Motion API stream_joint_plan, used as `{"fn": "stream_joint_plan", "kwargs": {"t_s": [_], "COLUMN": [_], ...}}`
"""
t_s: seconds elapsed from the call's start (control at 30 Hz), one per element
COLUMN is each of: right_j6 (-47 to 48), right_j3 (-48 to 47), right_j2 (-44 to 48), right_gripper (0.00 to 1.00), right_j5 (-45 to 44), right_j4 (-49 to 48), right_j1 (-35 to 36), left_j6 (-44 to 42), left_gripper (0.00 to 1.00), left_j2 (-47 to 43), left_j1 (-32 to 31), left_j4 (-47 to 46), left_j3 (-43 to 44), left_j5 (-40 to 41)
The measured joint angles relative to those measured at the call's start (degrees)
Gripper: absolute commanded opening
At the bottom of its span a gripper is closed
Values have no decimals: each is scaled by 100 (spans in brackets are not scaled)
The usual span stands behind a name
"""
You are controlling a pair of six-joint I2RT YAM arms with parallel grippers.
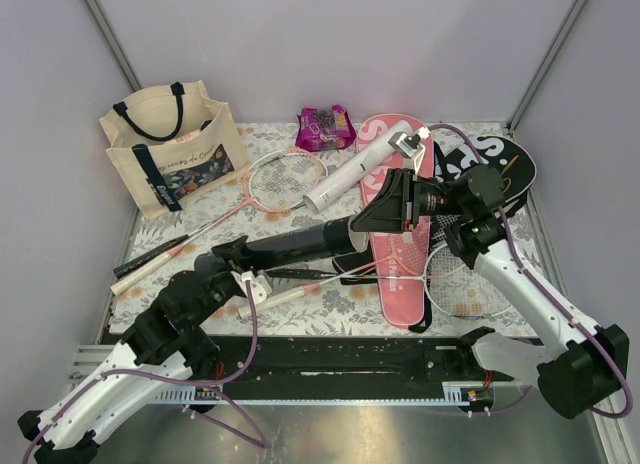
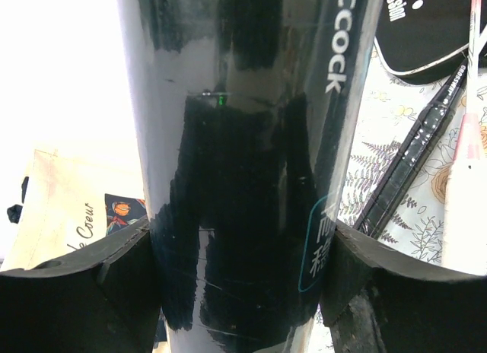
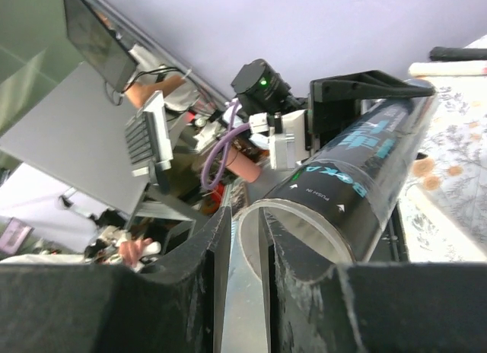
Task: Pack up the badminton gear
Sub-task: Close the lid on the shuttle tube.
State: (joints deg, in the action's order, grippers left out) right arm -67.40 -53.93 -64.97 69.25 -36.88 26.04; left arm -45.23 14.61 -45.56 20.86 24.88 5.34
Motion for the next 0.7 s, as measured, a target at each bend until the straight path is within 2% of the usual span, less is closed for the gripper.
{"fn": "stream_joint_plan", "kwargs": {"t_s": [0.23, 0.37, 0.53, 0.7], "right_j6": [1775, 2490, 3049, 3309], "right_j3": [-306, -498, -612, -610], "right_j2": [507, 533, 529, 426], "right_gripper": [26, 25, 25, 25], "right_j5": [-710, -1084, -1434, -1690], "right_j4": [2302, 3283, 4006, 4280], "right_j1": [-33, -50, -52, -15], "left_j6": [52, 92, 153, 254], "left_gripper": [41, 41, 41, 40], "left_j2": [9, 26, 118, 334], "left_j1": [-13, -7, -7, -7], "left_j4": [2, 31, 133, 251], "left_j3": [4, 4, 11, 28], "left_j5": [-24, 20, 85, 229]}}
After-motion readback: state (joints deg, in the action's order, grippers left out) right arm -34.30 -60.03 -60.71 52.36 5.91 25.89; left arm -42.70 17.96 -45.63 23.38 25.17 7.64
